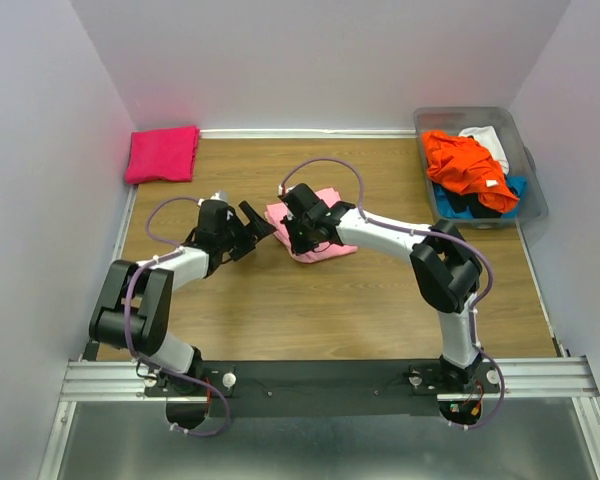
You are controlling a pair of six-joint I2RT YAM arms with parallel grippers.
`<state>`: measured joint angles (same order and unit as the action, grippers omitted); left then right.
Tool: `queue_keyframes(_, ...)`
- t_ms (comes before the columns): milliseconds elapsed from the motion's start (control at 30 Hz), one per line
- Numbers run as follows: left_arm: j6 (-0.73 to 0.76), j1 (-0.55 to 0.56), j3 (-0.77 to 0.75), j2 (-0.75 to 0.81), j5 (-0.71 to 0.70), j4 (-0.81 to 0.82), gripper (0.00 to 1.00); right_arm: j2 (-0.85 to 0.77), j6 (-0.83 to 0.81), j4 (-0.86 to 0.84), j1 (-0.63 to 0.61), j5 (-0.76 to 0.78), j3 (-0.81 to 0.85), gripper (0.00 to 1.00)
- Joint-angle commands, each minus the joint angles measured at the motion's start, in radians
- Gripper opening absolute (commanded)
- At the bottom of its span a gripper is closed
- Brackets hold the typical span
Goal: Fold and stack the t-shirts
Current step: Neatly place the folded tshirt to the corner
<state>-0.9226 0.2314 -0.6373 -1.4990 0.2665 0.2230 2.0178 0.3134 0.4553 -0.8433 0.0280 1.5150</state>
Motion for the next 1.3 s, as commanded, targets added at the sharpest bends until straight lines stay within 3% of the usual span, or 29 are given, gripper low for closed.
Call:
queue_keyframes(0,-0.067,0.017,-0.027,-0.079,0.051,0.142,0.98,-0.03,0.039,-0.036,0.004,-0.072,-0.027,0.01)
queue_keyframes(267,-0.145,0.045,-0.051,-0.239,0.059,0.225,0.98,-0.021,0.072,-0.056,0.01,-0.106,-0.027,0.01)
queue_keyframes(567,-0.252,0.065,0.031,-0.286,0.013,0.294,0.96,-0.027,0.093,-0.06,0.013,-0.123,-0.009,0.01)
queue_keyframes(833,-0.274,0.108,0.013,-0.308,0.0,0.291,0.92,-0.021,0.107,-0.064,0.013,-0.131,0.004,0.01)
queue_keyframes(967,-0.275,0.111,0.011,-0.311,-0.019,0.292,0.82,-0.016,0.11,-0.064,0.013,-0.135,0.01,0.01)
queue_keyframes(1067,-0.269,0.109,0.007,-0.32,-0.03,0.292,0.69,-0.011,0.115,-0.066,0.013,-0.138,0.011,0.01)
queue_keyframes(1167,-0.265,0.111,-0.001,-0.331,-0.033,0.294,0.41,-0.01,0.118,-0.067,0.013,-0.138,0.013,0.01)
queue_keyframes(1233,-0.248,0.112,-0.005,-0.336,-0.035,0.294,0.31,-0.01,0.121,-0.067,0.013,-0.142,0.017,0.01)
queue_keyframes(1267,-0.24,0.111,-0.012,-0.337,-0.039,0.294,0.2,-0.008,0.119,-0.067,0.013,-0.142,0.017,0.01)
